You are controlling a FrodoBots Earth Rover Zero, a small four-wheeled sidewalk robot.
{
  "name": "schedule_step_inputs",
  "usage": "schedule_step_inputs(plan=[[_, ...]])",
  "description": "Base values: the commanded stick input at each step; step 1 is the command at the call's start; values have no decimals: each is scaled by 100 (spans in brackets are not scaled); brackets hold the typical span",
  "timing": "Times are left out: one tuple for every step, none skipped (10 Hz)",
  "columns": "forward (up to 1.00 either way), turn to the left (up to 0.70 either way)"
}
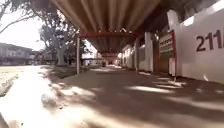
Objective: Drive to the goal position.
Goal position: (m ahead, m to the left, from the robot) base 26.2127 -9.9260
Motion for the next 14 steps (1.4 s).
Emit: schedule_step_inputs(plan=[[70,0],[70,0],[70,0],[70,0],[70,0],[70,0],[70,0],[70,0],[70,0],[70,0],[70,0],[70,0],[70,0],[70,0]])
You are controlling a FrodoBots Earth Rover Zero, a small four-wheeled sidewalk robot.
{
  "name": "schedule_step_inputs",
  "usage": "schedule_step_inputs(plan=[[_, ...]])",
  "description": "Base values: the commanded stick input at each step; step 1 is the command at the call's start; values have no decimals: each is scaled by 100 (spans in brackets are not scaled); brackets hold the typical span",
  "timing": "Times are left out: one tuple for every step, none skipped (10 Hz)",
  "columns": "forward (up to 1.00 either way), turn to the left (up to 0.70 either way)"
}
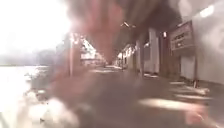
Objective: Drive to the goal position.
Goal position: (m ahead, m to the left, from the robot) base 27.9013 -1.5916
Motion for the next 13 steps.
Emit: schedule_step_inputs(plan=[[70,0],[70,0],[70,0],[70,0],[70,0],[70,0],[70,0],[70,0],[70,0],[70,0],[70,0],[70,0],[70,0]])
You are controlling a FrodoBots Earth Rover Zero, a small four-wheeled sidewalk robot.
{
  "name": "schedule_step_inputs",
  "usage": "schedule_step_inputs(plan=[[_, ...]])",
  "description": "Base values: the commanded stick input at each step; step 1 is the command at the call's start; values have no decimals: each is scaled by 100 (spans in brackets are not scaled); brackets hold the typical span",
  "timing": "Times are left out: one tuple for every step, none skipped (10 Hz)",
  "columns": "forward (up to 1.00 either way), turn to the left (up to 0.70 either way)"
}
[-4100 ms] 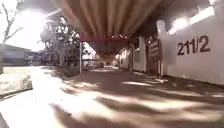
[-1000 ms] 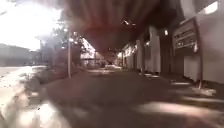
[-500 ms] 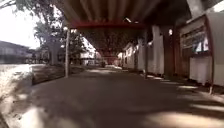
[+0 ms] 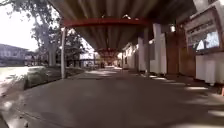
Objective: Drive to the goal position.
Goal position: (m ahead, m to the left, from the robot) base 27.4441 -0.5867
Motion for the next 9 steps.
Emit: schedule_step_inputs(plan=[[70,0],[70,0],[70,0],[70,0],[70,0],[70,0],[70,0],[70,0],[70,0]])
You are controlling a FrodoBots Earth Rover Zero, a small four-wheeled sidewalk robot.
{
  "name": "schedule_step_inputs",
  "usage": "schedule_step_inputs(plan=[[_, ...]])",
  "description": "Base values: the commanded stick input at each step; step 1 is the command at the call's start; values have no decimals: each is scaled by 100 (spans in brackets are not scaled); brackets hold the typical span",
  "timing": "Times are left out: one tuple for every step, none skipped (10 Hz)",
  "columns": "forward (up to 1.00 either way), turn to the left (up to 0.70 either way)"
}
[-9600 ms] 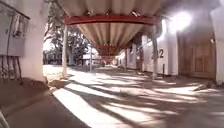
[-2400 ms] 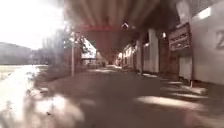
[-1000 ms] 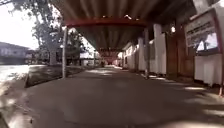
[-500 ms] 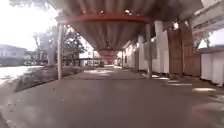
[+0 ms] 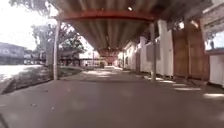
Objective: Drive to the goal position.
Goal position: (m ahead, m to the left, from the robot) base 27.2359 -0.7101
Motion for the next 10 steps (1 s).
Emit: schedule_step_inputs(plan=[[70,0],[70,0],[70,0],[70,0],[70,0],[70,0],[70,0],[70,0],[70,0],[70,0]])
